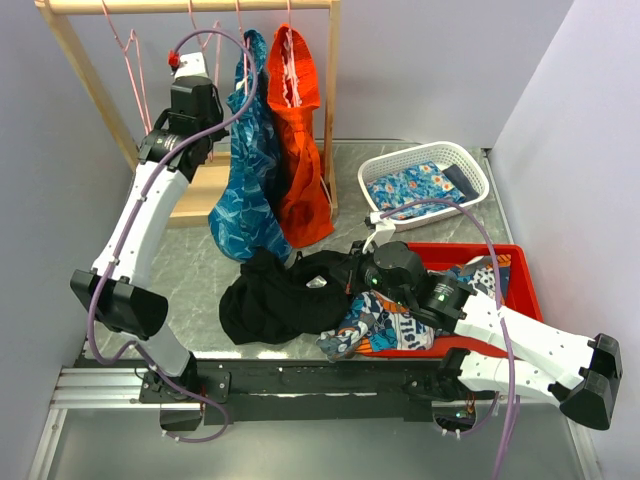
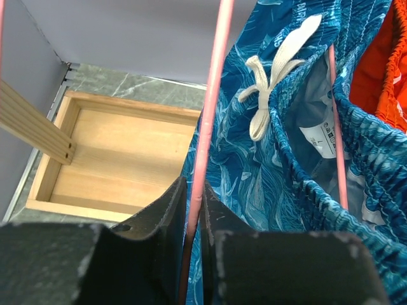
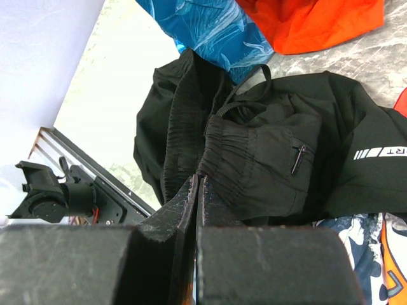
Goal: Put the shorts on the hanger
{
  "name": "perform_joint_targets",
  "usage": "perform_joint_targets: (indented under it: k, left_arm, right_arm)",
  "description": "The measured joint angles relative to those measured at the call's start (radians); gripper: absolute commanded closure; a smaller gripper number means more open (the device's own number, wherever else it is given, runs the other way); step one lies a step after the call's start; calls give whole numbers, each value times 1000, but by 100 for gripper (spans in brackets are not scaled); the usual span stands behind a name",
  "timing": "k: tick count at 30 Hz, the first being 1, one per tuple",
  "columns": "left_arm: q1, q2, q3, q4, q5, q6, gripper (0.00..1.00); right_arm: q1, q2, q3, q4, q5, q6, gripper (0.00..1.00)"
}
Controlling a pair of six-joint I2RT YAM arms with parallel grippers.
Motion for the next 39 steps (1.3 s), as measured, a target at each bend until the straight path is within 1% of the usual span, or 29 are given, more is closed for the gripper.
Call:
perform_joint_targets:
  k: [4,6,13,14,17,27,34,37,39]
  left_arm:
    - [0,10,0,0,0,1,82]
    - [0,17,0,-2,0,1,80]
    - [0,26,0,-3,0,1,79]
    - [0,26,0,-3,-1,0,74]
    - [0,26,0,-5,-8,-2,69]
    - [0,26,0,-26,-10,-3,67]
    - [0,23,0,-25,-6,-4,61]
    - [0,19,1,-24,-6,-4,61]
    - [0,17,1,-21,-5,-4,60]
  right_arm:
    - [0,0,0,-5,0,0,100]
    - [0,0,0,-7,0,0,100]
    - [0,0,0,-7,0,0,100]
    - [0,0,0,-7,0,0,100]
    - [0,0,0,-7,0,0,100]
    - [0,0,0,-7,0,0,100]
    - [0,0,0,-7,0,1,100]
    - [0,0,0,-7,0,1,100]
    - [0,0,0,-7,0,1,100]
